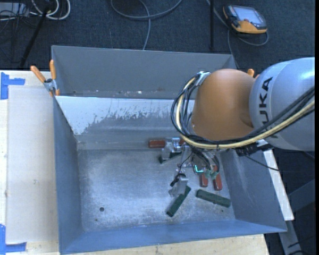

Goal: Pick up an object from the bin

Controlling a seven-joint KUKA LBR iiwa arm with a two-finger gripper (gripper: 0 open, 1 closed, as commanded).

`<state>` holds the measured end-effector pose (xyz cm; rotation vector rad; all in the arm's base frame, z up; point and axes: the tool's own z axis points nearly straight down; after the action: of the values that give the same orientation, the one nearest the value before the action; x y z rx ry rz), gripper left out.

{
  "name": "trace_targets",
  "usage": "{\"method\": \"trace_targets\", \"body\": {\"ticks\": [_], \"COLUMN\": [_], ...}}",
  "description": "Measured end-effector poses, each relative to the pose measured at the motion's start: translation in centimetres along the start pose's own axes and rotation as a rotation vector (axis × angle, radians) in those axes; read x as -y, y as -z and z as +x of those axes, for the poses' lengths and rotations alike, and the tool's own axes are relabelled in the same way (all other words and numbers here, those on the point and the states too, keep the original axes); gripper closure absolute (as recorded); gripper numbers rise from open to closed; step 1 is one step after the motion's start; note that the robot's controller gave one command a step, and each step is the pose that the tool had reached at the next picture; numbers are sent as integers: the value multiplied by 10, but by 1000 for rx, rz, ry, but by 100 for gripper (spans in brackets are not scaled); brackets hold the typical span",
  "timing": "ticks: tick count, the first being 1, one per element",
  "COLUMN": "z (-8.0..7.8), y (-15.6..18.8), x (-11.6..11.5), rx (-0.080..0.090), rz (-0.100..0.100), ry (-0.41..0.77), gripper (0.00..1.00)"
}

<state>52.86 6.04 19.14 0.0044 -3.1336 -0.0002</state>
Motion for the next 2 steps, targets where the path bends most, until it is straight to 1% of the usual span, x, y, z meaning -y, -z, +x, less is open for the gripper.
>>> {"method": "trace_targets", "body": {"ticks": [1,2], "z": [14,-53], "y": [-126,-120], "x": [53,31], "rx": [-2,9], "rz": [1,0], "ry": [1,-3], "gripper": [0,0]}}
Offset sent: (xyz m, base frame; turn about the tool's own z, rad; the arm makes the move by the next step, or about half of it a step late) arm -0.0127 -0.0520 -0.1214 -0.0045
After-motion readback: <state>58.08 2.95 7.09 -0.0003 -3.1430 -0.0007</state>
